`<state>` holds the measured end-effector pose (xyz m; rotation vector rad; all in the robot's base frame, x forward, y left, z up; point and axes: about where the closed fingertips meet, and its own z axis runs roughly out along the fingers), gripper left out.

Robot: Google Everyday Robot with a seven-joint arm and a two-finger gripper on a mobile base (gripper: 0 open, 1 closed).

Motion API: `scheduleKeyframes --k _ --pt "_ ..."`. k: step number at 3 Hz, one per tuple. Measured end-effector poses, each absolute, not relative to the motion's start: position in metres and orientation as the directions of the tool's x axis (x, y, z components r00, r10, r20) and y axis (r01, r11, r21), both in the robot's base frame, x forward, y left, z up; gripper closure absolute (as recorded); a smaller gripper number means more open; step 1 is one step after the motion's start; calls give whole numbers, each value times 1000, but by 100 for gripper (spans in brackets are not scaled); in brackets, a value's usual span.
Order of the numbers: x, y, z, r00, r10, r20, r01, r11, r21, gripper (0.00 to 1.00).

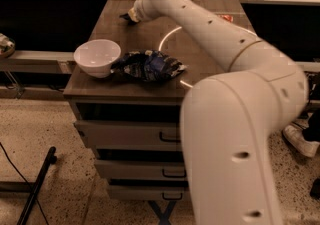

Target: Place rxbar blueberry into white bowl

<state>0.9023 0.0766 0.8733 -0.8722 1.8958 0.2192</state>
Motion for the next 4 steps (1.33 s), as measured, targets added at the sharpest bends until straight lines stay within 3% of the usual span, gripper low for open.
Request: scheduleKeyframes --k 2,4 --pt "811 27 965 -206 -509 -836 -691 680 -244 98" --pt "815 32 956 -205 -518 -830 -719 656 -231 52"
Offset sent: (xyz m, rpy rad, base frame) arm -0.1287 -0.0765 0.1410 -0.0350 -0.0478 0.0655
